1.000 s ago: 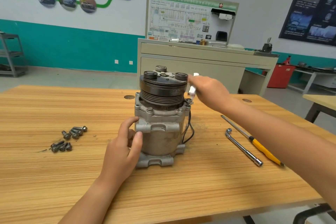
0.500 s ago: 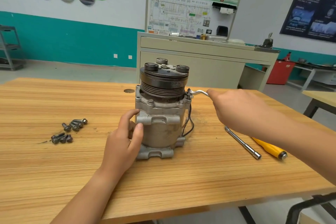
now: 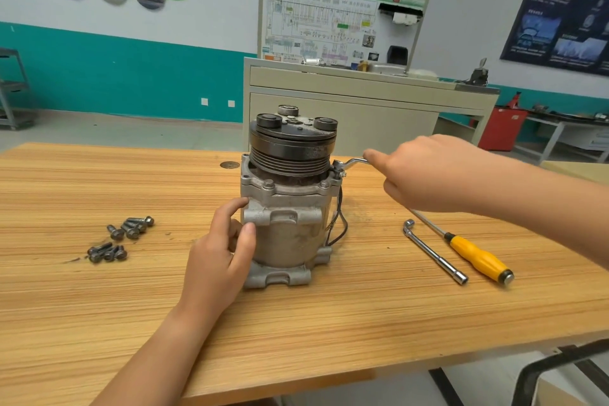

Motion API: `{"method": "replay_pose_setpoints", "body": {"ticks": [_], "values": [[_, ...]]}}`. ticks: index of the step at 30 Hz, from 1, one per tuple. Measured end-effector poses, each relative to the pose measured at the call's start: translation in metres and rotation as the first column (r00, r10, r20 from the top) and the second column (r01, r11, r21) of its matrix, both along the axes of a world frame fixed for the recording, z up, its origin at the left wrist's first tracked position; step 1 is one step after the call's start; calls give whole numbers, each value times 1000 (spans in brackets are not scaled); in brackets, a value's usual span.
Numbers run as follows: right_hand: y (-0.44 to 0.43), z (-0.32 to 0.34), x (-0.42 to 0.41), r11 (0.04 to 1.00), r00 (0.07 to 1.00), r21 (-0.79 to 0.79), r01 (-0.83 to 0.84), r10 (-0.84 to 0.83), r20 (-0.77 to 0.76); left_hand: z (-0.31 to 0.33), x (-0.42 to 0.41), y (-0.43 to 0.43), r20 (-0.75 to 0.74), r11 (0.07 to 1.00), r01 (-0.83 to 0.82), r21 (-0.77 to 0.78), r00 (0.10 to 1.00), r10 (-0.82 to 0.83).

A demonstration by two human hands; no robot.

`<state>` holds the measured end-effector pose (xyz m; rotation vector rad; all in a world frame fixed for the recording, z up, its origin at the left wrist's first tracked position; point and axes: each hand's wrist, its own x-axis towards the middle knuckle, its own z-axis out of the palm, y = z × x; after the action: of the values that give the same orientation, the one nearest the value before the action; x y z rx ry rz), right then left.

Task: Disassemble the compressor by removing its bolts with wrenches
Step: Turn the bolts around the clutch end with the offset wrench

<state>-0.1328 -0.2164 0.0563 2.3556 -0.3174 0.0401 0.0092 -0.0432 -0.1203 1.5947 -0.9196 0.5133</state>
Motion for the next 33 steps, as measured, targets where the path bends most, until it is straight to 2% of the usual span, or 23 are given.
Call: {"method": "replay_pose_setpoints", "body": {"ticks": [7, 12, 16, 21, 23, 27, 29, 31, 33], "values": [[17, -19, -3, 984, 1000, -179, 11, -15, -22, -2, 1, -1, 7, 1000, 0, 2, 1000, 0], [11, -24, -3, 977, 999, -211, -5, -3, -36, -2, 2, -1, -2, 1000, -3, -1, 1000, 3], [-2, -19, 1, 972, 998, -224, -67, 61, -33, -2, 2, -1, 4, 1000, -2, -2, 1000, 2], [-29, 0, 9, 937, 975, -276, -216, 221, -14, -3, 2, -1, 16, 1000, -7, -1, 1000, 7], [-45, 1, 18, 938, 968, -246, -244, 250, -9, -3, 3, -1, 12, 1000, -5, 1, 1000, 5], [-69, -19, 36, 949, 942, -90, -301, 311, 128, -3, 3, 0, 18, 1000, -6, -7, 1000, 6], [-72, -33, 49, 930, 893, -48, -365, 364, 265, -3, 3, 0, 19, 1000, -11, -9, 1000, 11], [-72, -52, 63, 871, 738, -47, -489, 442, 509, -3, 2, 0, 29, 1000, -11, -9, 1000, 11], [-65, -71, 74, 829, 608, 15, -559, 398, 687, -3, 1, 0, 25, 1000, -8, -16, 1000, 9]]}}
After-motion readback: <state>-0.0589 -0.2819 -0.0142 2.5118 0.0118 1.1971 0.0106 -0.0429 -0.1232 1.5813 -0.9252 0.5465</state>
